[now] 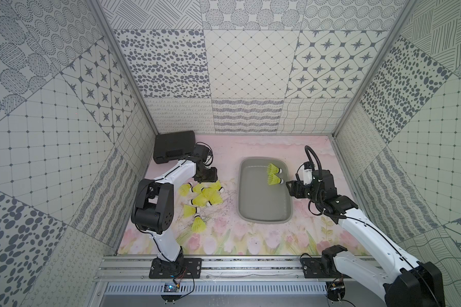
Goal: Put the shuttlecocks into the storage box
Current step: Pick up the shuttlecock at the center of the board.
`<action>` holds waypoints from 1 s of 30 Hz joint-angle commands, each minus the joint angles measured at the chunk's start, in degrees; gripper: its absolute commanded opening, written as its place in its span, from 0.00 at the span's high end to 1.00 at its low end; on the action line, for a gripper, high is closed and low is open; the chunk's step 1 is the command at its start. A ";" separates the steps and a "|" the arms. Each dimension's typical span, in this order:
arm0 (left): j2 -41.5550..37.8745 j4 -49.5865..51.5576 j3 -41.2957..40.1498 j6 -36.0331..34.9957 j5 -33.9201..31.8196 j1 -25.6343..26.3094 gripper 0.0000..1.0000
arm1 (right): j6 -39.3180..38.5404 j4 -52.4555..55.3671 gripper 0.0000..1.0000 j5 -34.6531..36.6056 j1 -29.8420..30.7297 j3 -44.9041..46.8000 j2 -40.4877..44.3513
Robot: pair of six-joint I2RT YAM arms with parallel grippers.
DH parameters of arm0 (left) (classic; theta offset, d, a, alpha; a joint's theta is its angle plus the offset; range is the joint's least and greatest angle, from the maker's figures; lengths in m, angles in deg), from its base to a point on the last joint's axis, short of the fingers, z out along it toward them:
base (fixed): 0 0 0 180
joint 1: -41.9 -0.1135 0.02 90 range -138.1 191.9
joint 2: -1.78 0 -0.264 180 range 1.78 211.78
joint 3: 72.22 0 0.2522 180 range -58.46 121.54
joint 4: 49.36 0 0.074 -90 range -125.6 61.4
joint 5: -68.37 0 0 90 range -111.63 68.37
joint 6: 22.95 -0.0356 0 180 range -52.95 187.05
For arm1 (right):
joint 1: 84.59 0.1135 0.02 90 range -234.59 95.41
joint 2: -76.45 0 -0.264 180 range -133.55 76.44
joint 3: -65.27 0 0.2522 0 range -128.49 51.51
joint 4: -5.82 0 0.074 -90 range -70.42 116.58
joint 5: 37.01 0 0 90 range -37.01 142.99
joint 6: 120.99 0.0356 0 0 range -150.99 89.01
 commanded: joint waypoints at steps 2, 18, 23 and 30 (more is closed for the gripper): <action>2.37 3.75 2.40 -4.69 6.69 -0.21 0.52 | 0.48 -2.01 0.25 0.26 -0.22 0.97 -0.17; 0.43 3.81 3.43 -0.27 7.82 -0.16 1.00 | 0.61 -2.18 0.25 -0.30 -0.22 0.91 -0.14; -4.90 -1.49 1.11 5.70 8.78 -0.15 1.00 | -0.43 -3.19 0.25 -2.39 -0.22 0.47 -0.16; -13.62 -10.34 -2.81 13.14 14.44 -0.10 1.00 | -5.83 -10.79 0.25 -11.47 0.50 1.28 0.06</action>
